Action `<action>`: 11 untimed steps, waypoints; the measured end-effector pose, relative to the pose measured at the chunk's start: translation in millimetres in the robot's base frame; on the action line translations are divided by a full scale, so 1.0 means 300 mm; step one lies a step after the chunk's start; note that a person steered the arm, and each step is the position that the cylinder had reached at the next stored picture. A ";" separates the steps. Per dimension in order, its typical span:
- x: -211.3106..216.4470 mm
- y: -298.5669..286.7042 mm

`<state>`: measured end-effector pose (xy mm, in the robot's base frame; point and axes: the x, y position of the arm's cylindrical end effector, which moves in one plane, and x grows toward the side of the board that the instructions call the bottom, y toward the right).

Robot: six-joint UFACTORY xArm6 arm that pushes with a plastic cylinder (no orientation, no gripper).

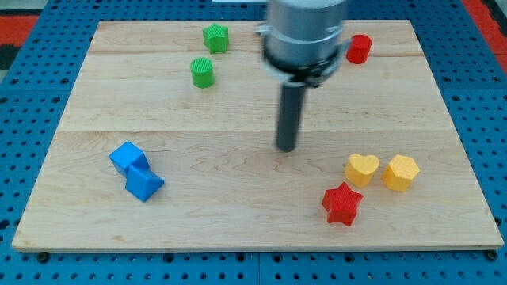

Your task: Slide the red star to the left side

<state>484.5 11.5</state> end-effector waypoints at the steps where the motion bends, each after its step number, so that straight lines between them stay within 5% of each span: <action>1: 0.293 -0.175; 3: 0.448 -0.108; 5: 0.447 0.492; 7: 0.171 0.234; 9: 0.405 0.377; 10: 0.361 0.096; 11: 0.128 0.048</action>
